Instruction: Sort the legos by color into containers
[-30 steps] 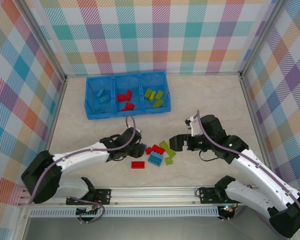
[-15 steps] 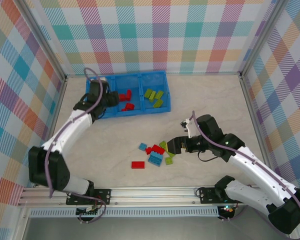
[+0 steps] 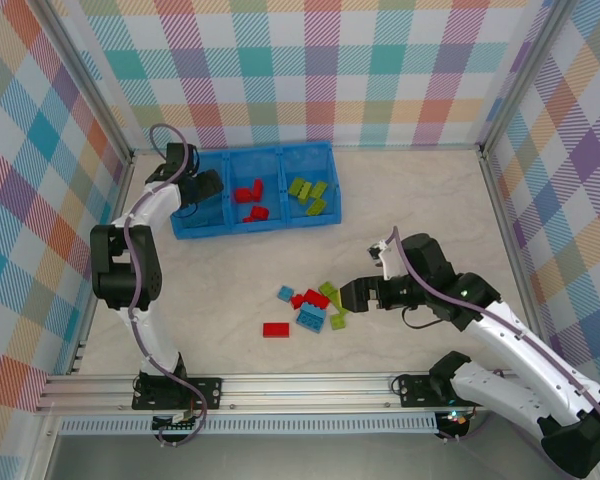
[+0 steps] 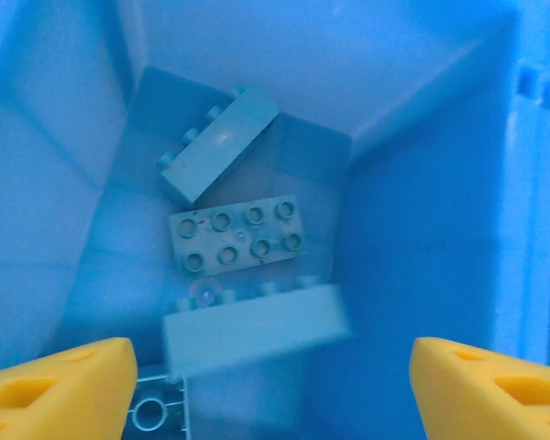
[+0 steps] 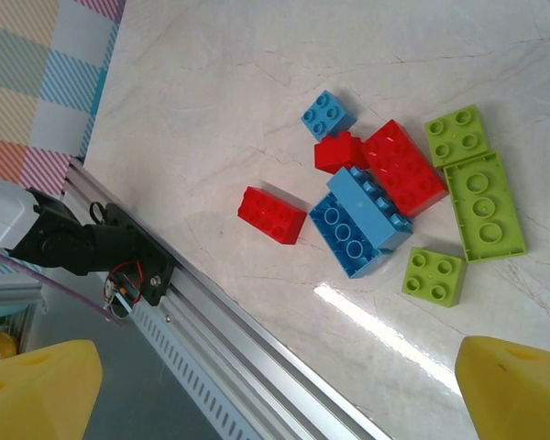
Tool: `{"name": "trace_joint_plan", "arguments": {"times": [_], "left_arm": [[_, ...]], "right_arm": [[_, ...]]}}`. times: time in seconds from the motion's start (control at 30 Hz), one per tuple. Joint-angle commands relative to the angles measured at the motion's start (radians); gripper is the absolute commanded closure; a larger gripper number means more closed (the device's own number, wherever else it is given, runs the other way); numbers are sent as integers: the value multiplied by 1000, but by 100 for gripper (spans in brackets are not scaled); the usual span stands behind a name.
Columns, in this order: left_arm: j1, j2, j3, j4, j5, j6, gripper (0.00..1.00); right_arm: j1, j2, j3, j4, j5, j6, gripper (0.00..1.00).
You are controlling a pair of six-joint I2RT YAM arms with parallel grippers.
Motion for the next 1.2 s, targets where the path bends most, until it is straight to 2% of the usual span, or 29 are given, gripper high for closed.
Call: {"name": "trace_joint_plan", "arguments": {"times": [0.0,0.17,0.27,0.37,0.53,0.67,0.83,0.9,1.03,1.17], "left_arm": [[-5,-91,10,-13,32,-16,18],[-13,-249,-64,-8,72,-30,17],[-67,-396,-126,-17,101,-24,17],[-193,-543,-151,-79,103,54,16],[-479,-738,-176,-234,67,289,12],[-610,-888,-224,-333,163,474,11],[-637,-1053,-355,-417,412,729,3],[-642,-1103,-426,-426,476,814,0],[-645,-1135,-534,-367,507,872,0],[-645,-1096,-573,-333,499,906,0]], "right_arm": [[6,4,26,-21,21,7,0],[5,38,27,7,32,-8,0],[6,66,19,28,68,-16,0],[6,110,10,47,120,-33,0],[6,214,-14,58,218,-83,1],[7,312,-20,73,248,-102,2],[16,427,1,106,236,-112,9],[26,481,15,99,264,-121,13],[51,576,51,71,315,-130,17],[92,653,91,49,353,-139,20]]}}
